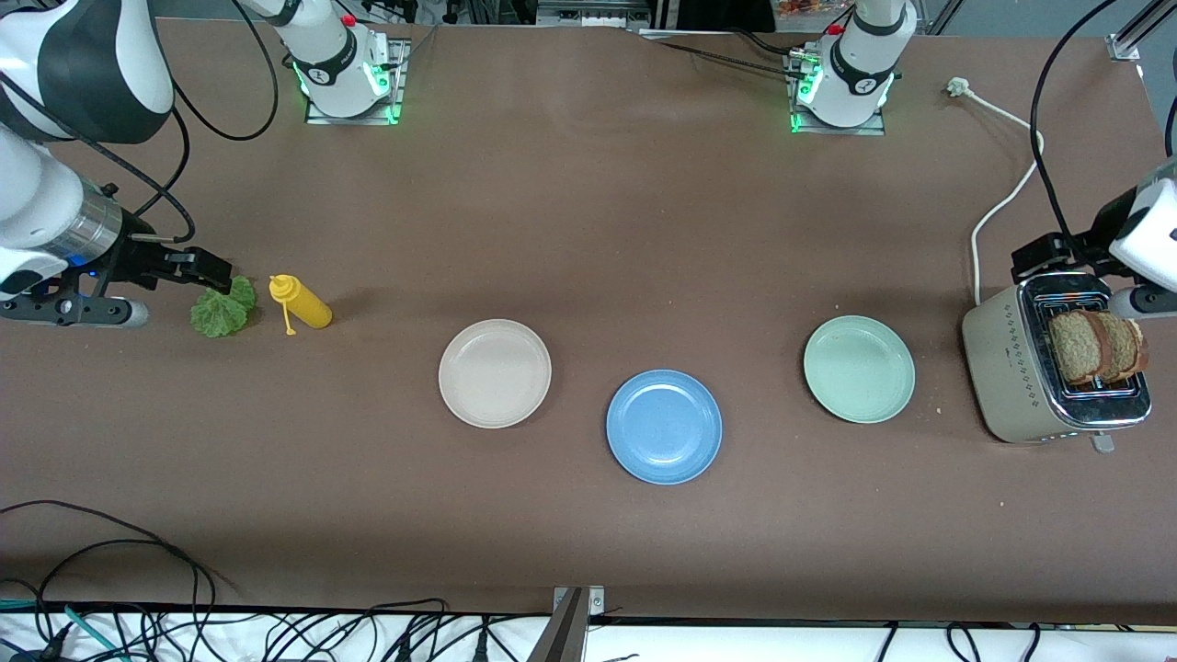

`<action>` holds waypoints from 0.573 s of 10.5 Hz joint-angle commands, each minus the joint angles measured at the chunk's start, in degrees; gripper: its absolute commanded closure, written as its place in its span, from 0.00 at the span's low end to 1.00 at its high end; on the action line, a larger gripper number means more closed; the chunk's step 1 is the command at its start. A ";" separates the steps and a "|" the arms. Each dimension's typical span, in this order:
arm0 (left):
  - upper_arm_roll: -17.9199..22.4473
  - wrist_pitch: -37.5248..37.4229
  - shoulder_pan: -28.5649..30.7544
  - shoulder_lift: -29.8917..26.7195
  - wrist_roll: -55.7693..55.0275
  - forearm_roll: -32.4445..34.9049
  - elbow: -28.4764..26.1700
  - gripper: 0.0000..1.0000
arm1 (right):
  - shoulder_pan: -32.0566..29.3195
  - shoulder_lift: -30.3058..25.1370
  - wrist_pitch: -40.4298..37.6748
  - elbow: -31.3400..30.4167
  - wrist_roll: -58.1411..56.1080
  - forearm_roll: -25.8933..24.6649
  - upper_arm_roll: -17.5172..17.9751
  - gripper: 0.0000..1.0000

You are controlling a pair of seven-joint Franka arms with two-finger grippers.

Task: Make sandwich in blue plate with both arms
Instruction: 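Move the left gripper toward the toaster above the bread slices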

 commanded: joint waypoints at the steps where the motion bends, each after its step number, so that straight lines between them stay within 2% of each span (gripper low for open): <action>1: -0.53 0.35 1.64 1.21 1.35 1.27 2.09 0.00 | -0.14 0.63 -1.10 1.55 0.79 0.94 0.08 0.00; 3: -0.53 1.23 3.04 2.79 1.96 0.92 2.27 0.00 | -0.14 0.63 -1.10 1.55 0.52 0.94 0.08 0.00; 5: -0.36 2.90 4.28 6.12 8.26 1.18 2.62 0.00 | -0.23 0.71 -1.10 1.55 0.43 0.94 0.08 0.00; 6: -0.18 3.25 6.89 7.62 10.12 0.66 3.67 0.00 | -0.23 0.63 -1.10 1.55 0.70 0.94 -0.01 0.00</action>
